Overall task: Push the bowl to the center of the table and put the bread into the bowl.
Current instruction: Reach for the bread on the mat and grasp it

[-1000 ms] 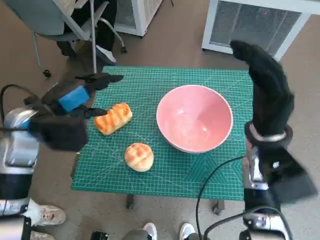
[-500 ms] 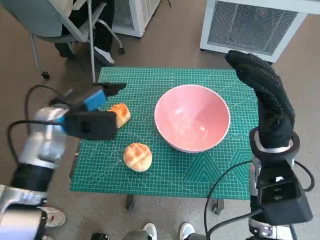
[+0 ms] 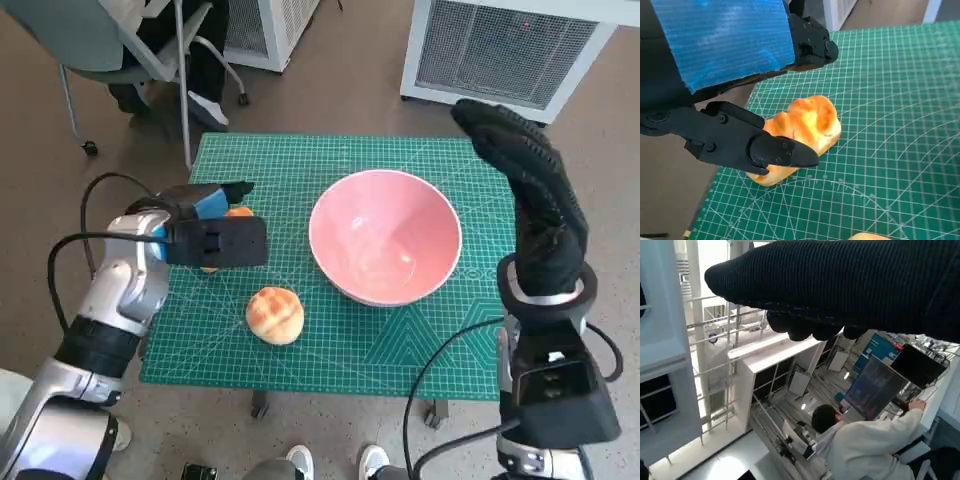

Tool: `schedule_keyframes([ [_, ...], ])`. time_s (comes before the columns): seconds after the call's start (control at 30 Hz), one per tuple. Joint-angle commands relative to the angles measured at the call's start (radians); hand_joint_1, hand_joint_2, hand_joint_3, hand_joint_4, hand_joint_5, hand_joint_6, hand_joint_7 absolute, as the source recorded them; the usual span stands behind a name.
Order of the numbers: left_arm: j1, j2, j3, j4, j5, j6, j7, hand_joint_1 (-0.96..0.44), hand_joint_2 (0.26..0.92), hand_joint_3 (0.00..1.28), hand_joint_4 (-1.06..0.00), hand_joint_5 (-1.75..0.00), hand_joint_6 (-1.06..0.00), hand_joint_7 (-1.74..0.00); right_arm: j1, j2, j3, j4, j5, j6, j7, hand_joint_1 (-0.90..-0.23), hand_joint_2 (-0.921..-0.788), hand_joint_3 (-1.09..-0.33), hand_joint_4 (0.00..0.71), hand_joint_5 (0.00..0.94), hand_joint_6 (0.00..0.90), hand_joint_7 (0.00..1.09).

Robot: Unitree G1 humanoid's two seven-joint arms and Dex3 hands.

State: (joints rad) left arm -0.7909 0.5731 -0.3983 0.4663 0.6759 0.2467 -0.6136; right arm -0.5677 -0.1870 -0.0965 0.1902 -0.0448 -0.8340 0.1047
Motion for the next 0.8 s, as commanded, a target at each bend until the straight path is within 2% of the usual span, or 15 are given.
schedule_keyframes([
  [0.03, -0.023, -0.016, -0.024, 0.037, 0.022, 0.004, 0.016, -0.62, 0.921, 0.17, -0.26, -0.04, -0.17, 0.0, 0.025, 0.004, 0.007, 0.0, -0.009, 0.016, -0.011, -0.409, -0.921, -0.548, 0.433, 0.011, 0.074, 0.76],
  [0.3, -0.035, -0.063, -0.03, 0.15, 0.014, -0.002, 0.085, -0.61, 0.921, 0.18, -0.38, -0.11, -0.24, -0.03, 0.023, 0.006, 0.01, 0.003, -0.009, 0.017, -0.017, -0.4, -0.921, -0.55, 0.431, 0.009, 0.07, 0.76],
  [0.5, -0.049, -0.105, -0.025, 0.264, 0.0, -0.014, 0.151, -0.55, 0.921, 0.17, -0.33, -0.08, -0.27, -0.04, 0.019, 0.006, 0.014, 0.014, 0.0, 0.014, -0.017, -0.401, -0.921, -0.549, 0.431, 0.009, 0.07, 0.77],
  [0.57, -0.049, -0.114, -0.021, 0.286, -0.007, -0.016, 0.169, -0.53, 0.921, 0.17, -0.34, -0.09, -0.29, -0.05, 0.02, 0.006, 0.015, 0.015, 0.002, 0.015, -0.016, -0.401, -0.921, -0.549, 0.431, 0.009, 0.07, 0.77],
  [0.73, -0.047, -0.128, -0.015, 0.328, -0.026, -0.025, 0.211, -0.43, 0.921, 0.15, -0.46, -0.13, -0.41, -0.11, 0.021, 0.007, 0.018, 0.014, 0.009, 0.017, -0.014, -0.4, -0.921, -0.549, 0.431, 0.008, 0.069, 0.77],
  [0.8, -0.046, -0.134, -0.013, 0.351, -0.034, -0.035, 0.233, -0.37, 0.921, 0.13, -0.55, -0.18, -0.44, -0.12, 0.022, 0.007, 0.019, 0.012, 0.012, 0.018, -0.014, -0.4, -0.921, -0.55, 0.43, 0.008, 0.069, 0.77],
])
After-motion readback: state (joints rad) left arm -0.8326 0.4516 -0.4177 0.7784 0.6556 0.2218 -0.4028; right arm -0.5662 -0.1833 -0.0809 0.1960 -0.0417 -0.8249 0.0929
